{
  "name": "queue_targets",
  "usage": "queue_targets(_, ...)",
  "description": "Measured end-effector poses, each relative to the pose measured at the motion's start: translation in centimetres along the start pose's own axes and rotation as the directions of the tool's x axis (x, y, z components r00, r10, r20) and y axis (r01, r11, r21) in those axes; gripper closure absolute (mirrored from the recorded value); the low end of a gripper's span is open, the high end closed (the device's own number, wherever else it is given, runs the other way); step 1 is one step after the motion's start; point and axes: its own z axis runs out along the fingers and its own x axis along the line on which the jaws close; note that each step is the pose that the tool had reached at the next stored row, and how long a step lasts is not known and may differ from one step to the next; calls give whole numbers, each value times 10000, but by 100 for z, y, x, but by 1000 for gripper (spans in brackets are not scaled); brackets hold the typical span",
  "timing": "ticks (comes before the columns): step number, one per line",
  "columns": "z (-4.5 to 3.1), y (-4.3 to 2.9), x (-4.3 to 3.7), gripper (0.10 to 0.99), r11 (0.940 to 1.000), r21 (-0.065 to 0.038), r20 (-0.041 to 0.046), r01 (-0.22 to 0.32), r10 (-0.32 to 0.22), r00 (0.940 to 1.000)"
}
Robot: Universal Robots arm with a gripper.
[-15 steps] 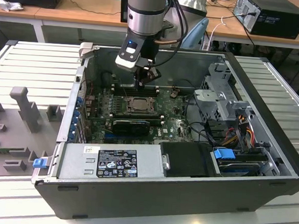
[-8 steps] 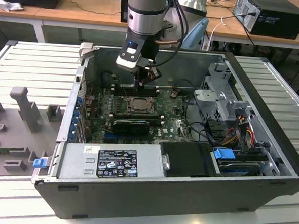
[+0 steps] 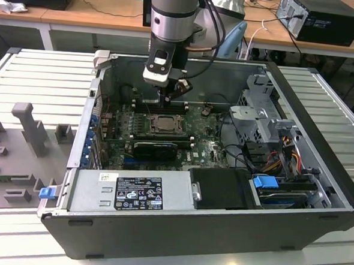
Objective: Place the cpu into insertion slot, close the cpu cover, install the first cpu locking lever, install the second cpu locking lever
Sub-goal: 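Install the first cpu locking lever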
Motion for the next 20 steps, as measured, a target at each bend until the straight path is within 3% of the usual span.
queue_targets(7,0,-1,1,980,9947,19,-34,1027,-1027,9947)
queue_targets(11,2,-9,8,980,9924,21,-42,1233,-1233,9924)
queue_targets(16,6,-11,10,980,9761,35,-76,2172,-2171,9761)
queue_targets(18,10,-11,10,980,9672,40,-89,2538,-2538,9672)
queue_targets(19,12,-12,10,980,9583,45,-102,2859,-2858,9582)
queue_targets(20,13,-11,10,980,9535,47,-108,3014,-3014,9535)
